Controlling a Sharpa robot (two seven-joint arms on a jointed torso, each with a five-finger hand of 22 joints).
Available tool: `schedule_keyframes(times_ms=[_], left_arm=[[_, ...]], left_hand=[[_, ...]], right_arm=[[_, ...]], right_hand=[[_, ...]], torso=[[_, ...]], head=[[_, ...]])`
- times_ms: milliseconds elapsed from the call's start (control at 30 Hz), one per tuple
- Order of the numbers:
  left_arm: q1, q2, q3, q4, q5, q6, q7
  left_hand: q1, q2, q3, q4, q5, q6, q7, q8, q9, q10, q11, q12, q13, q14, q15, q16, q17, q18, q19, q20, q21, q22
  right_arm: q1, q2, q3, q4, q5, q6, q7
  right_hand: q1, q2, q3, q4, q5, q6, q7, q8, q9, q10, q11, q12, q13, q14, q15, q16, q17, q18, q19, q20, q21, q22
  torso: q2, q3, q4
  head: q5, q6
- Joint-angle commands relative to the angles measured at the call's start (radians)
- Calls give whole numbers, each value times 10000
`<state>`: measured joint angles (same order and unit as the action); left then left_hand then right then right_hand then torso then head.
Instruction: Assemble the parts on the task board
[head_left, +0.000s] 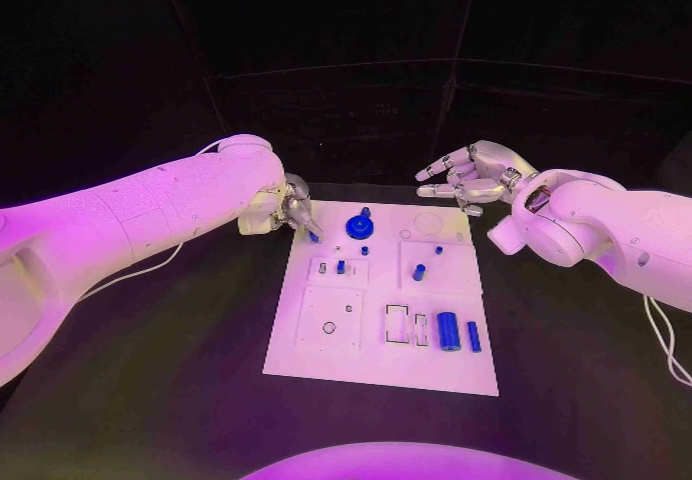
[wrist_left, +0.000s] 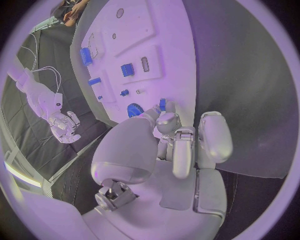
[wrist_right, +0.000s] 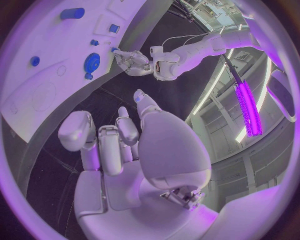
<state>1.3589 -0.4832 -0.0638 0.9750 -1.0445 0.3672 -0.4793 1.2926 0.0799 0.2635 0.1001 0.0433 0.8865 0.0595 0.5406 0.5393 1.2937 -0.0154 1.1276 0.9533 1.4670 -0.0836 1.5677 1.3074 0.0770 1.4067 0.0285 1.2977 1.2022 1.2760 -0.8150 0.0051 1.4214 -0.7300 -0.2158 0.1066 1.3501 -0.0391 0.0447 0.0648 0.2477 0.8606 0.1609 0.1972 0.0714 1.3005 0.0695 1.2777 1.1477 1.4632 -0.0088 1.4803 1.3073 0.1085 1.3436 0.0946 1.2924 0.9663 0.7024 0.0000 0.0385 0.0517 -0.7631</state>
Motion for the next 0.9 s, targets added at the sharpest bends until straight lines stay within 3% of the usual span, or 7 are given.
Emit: schedule_keyframes(times_ms=[33,333,467,600,733,900], left_arm=[[14,-304,1,473,317,-981,311],[-37,-1278,-10,2114,724,-2051,399],[-162,-1678,-25,2789,764,-2550,426],[-268,-1848,-31,3094,763,-2784,434],[-366,-1941,-92,3338,596,-2874,437],[-485,-1956,-162,3559,222,-2595,241]], left_hand=[[-178,-190,1668,-1381,33,72,18,104,30,92,4,-16,34,1038,89,31,2634,76,-3,58,-48,23],[-806,-620,2939,-1613,49,86,33,331,104,218,-7,20,45,1038,107,31,2634,73,47,75,-31,93],[-901,-731,3129,-1664,68,94,6,389,124,205,-5,-35,-34,1038,102,31,2634,74,42,79,-49,83],[-934,-778,3213,-1689,65,105,-1,417,132,217,-11,-38,-41,1038,99,31,2634,73,47,78,-47,92],[-968,-820,3298,-1710,66,111,-6,442,139,233,-16,-37,-43,1038,95,31,2634,71,54,75,-41,105],[-973,-830,3312,-1715,66,111,-7,446,140,235,-17,-37,-43,1038,94,31,2634,72,52,75,-45,102]], right_arm=[[21,-24,8,-7,-8,83,69],[21,-74,8,-23,-8,74,60],[22,-99,8,-23,-8,66,46],[22,-109,7,-37,-8,69,41],[22,-105,7,-55,-8,72,41],[21,-88,7,-77,-59,78,45]], right_hand=[[20,100,-48,-7,47,-52,-17,54,-14,-49,0,-40,7,618,-15,-60,465,16,-57,-20,-59,-1],[21,102,-49,-8,50,-52,-18,56,-14,-50,-1,-41,4,618,-15,-62,462,17,-58,-21,-61,-6],[50,108,-48,-29,75,-55,-18,70,-15,-58,-3,-49,-12,615,-17,-71,446,17,-58,-22,-65,-11],[50,108,-48,-29,75,-55,-18,70,-15,-58,-3,-49,-12,615,-17,-71,446,17,-58,-22,-65,-11],[50,108,-48,-29,75,-55,-18,70,-15,-58,-3,-49,-12,615,-17,-71,446,17,-58,-22,-65,-11],[50,108,-48,-29,75,-55,-18,70,-15,-58,-3,-49,-12,615,-17,-71,446,17,-58,-22,-65,-11]], torso=[[-33,3,33],[-83,8,97],[-106,15,111],[-105,-5,123],[-96,9,112],[-84,4,116]], head=[[14,17],[5,-16],[15,-35],[1,-50],[25,-37],[33,-36]])
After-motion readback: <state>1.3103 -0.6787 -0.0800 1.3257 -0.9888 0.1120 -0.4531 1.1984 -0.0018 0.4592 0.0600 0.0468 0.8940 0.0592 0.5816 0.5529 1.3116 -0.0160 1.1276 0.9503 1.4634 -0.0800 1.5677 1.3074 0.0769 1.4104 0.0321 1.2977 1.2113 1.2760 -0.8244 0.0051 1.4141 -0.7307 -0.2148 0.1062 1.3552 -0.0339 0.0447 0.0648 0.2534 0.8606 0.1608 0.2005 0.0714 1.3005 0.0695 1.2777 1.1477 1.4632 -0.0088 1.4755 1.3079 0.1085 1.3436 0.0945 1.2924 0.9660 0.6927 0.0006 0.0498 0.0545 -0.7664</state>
